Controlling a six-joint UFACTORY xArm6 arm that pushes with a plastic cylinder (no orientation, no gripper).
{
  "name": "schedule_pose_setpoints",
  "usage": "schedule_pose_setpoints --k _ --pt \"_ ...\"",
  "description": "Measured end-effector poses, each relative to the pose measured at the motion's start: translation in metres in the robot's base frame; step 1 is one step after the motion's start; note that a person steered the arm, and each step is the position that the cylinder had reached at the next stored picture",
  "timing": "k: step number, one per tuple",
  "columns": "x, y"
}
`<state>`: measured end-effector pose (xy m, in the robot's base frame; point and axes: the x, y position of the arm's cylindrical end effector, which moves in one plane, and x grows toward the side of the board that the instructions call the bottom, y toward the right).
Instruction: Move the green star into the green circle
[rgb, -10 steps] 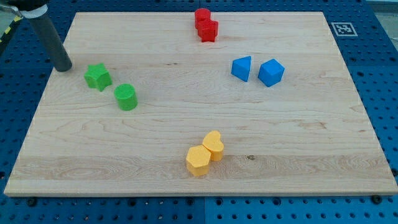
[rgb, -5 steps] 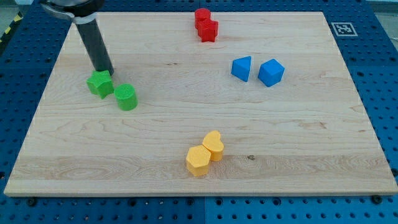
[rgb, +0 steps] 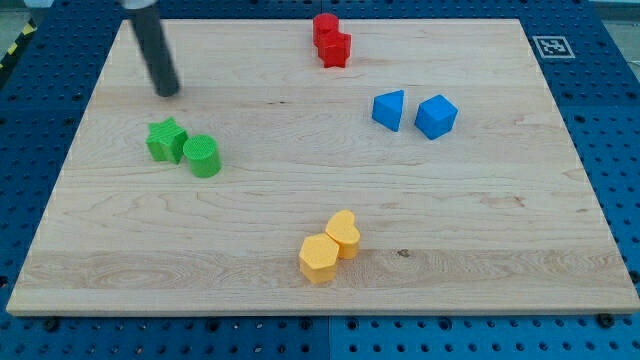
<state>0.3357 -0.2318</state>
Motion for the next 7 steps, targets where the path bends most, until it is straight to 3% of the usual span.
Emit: schedule_pose_setpoints --k 1,4,7 --pt "0.015 -0.045" --pt "0.058 -0.016" --pt "0.087 0.061"
